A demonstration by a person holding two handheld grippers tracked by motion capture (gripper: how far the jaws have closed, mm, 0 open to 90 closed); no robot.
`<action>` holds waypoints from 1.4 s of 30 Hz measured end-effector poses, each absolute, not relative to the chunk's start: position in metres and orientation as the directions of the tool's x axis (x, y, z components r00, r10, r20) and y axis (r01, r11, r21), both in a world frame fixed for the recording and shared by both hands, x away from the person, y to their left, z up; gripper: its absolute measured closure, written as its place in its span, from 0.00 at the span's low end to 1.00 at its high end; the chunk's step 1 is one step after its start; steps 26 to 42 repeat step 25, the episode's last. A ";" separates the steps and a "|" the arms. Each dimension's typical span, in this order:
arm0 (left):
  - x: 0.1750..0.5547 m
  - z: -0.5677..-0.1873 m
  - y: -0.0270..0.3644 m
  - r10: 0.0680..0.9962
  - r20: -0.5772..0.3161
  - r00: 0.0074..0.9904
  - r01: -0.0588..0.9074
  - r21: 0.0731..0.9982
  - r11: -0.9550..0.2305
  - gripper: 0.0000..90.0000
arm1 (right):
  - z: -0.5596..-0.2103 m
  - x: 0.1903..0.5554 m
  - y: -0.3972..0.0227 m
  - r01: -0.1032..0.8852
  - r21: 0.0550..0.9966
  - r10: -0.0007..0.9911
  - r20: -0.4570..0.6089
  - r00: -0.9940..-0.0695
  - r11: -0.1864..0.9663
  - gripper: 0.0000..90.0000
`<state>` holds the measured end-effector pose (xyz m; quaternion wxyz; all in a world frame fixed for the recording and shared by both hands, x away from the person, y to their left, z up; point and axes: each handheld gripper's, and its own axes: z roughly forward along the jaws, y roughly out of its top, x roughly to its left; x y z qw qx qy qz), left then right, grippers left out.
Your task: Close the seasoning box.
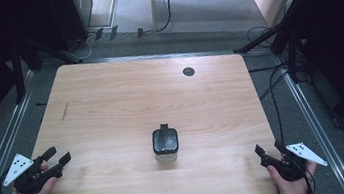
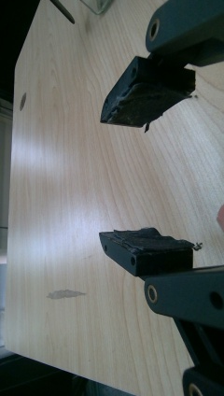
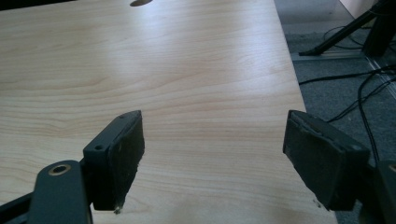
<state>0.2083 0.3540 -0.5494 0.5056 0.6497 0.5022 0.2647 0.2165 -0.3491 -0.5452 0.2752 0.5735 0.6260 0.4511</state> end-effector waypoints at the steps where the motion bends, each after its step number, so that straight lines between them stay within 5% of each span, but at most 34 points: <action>1: 0.210 -0.551 0.353 0.919 -0.170 0.356 0.388 0.922 0.020 0.41 | -0.546 0.217 -0.345 0.464 0.885 0.970 0.142 -0.197 -0.035 0.24; 42: 0.213 -0.552 0.354 0.911 -0.191 0.364 0.411 0.911 0.027 0.41 | -0.547 0.220 -0.345 0.506 0.861 0.973 0.152 -0.174 -0.044 0.25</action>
